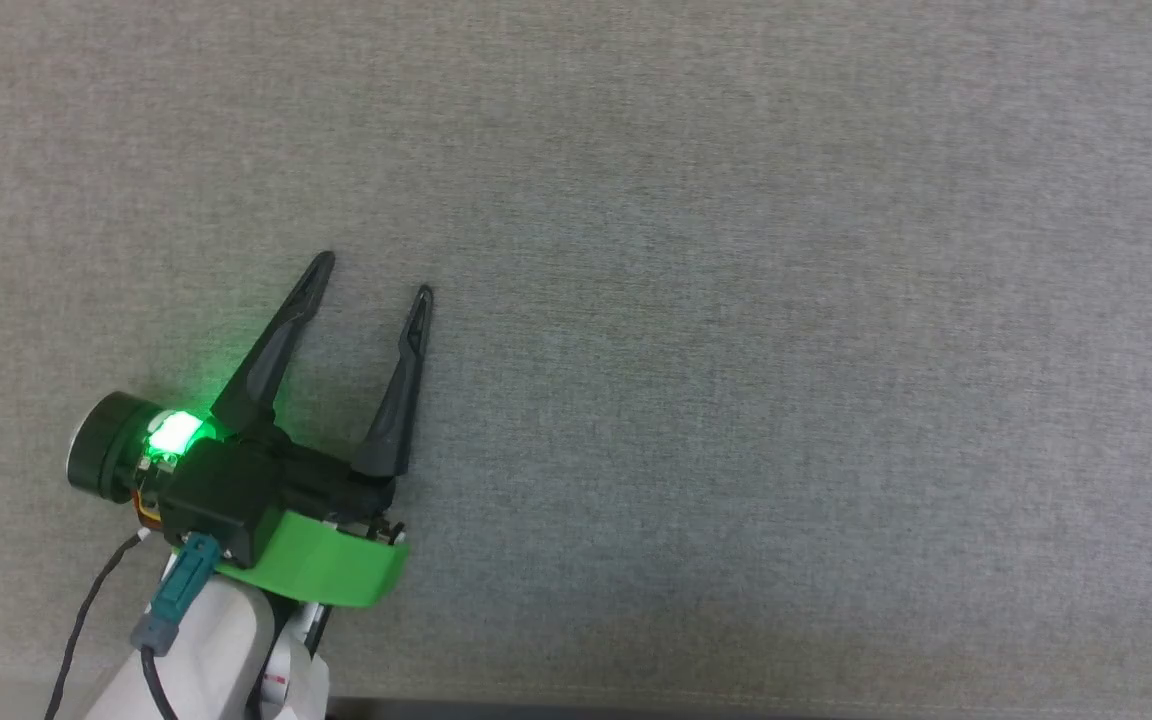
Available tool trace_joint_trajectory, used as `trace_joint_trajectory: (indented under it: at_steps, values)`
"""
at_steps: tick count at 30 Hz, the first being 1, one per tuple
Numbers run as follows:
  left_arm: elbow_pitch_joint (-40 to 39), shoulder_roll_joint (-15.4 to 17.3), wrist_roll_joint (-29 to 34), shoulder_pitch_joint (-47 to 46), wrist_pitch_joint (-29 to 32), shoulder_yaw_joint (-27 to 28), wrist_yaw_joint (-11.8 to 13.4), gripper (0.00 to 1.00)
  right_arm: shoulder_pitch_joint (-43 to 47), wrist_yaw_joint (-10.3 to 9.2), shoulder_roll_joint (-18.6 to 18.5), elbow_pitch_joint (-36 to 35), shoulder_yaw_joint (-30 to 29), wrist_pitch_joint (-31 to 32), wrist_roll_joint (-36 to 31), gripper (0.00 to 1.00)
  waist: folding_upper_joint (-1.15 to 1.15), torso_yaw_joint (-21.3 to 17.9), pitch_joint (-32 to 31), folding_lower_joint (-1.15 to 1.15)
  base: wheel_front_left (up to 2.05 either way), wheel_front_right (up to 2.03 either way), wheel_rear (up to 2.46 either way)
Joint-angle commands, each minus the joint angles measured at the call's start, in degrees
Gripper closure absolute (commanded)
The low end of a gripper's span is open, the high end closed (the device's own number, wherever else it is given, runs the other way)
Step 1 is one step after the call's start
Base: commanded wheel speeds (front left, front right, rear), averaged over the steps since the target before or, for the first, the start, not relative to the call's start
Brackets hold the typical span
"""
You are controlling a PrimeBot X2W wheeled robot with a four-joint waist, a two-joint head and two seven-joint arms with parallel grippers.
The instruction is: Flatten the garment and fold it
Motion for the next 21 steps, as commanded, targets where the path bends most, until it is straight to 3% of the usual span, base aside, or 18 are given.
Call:
trace_joint_trajectory:
  at_steps: [1,2,3,4,11,21]
  values:
    - [0.43,0.30,0.27,-0.67,-0.14,0.11,0.12,0.00,-1.10,-0.11,0.50,0.57,-0.14,-0.98,-0.82,1.00,0.00,0.39,-0.17,-0.01,0.00,0.00,0.00]
    - [0.64,0.13,0.23,-0.72,-0.15,0.05,0.15,0.00,-1.44,-0.11,0.59,0.76,-0.19,-1.60,-1.43,0.80,0.00,0.49,-0.47,-0.01,0.00,0.00,0.00]
    - [0.95,-0.07,0.18,-0.76,-0.15,-0.04,0.19,0.00,-1.86,-0.11,0.64,0.94,-0.24,-2.46,-2.41,0.50,0.00,0.53,-0.89,-0.01,0.00,0.00,0.00]
    - [1.64,-0.52,0.07,-0.84,-0.16,-0.22,0.25,0.00,-2.62,-0.11,0.99,1.26,-0.25,-3.62,-3.68,0.00,0.00,0.52,-2.08,-0.01,0.00,0.00,0.00]
    - [4.91,-2.24,-0.78,-1.10,-0.19,-0.86,-0.11,0.00,-5.71,-0.11,1.10,0.89,1.18,-7.16,-6.12,0.00,0.00,0.09,-8.83,-0.01,0.00,0.00,0.00]
    - [9.27,-3.15,-3.34,0.34,-0.09,0.78,0.45,0.00,-14.41,-0.11,7.94,-12.15,13.52,-11.30,4.01,0.00,0.00,-0.92,-22.27,-0.01,0.00,0.00,0.00]
